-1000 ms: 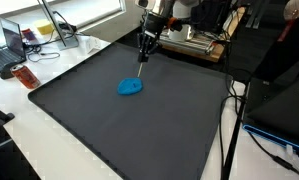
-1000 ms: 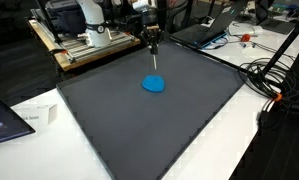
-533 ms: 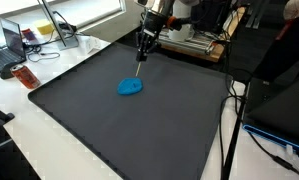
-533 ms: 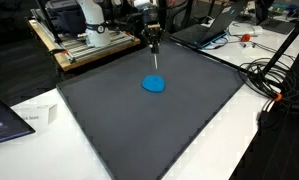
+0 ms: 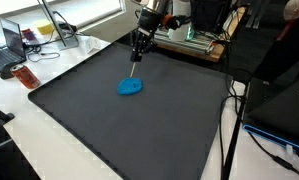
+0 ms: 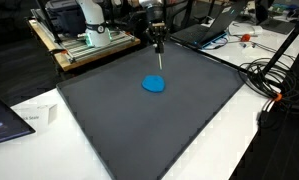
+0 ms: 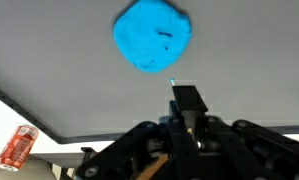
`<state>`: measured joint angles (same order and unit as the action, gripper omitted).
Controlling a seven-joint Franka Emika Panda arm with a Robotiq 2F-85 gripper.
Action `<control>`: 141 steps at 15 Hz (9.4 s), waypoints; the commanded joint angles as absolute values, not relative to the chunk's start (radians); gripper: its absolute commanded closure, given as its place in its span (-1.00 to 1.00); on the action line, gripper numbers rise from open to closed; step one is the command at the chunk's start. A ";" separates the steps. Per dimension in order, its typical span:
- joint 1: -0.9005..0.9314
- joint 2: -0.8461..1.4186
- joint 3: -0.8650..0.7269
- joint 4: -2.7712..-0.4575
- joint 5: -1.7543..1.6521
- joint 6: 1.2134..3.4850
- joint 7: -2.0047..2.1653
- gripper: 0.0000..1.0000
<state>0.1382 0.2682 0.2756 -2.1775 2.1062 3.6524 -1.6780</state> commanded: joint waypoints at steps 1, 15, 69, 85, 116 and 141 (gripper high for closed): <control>0.058 0.341 0.319 -2.068 2.222 3.703 -1.851 0.94; -0.168 0.499 0.457 -1.843 2.397 3.826 -2.161 0.94; -0.196 0.698 0.477 -1.681 2.454 3.923 -2.251 0.94; -0.168 0.532 0.462 -1.704 2.515 3.987 -2.230 0.94; 0.619 0.856 -0.155 -1.346 2.534 4.223 -1.980 0.94; 0.484 0.837 -0.054 -1.318 2.519 4.241 -2.091 0.94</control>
<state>0.5511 0.8752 -0.1164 -1.3284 2.5056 4.2151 -2.0325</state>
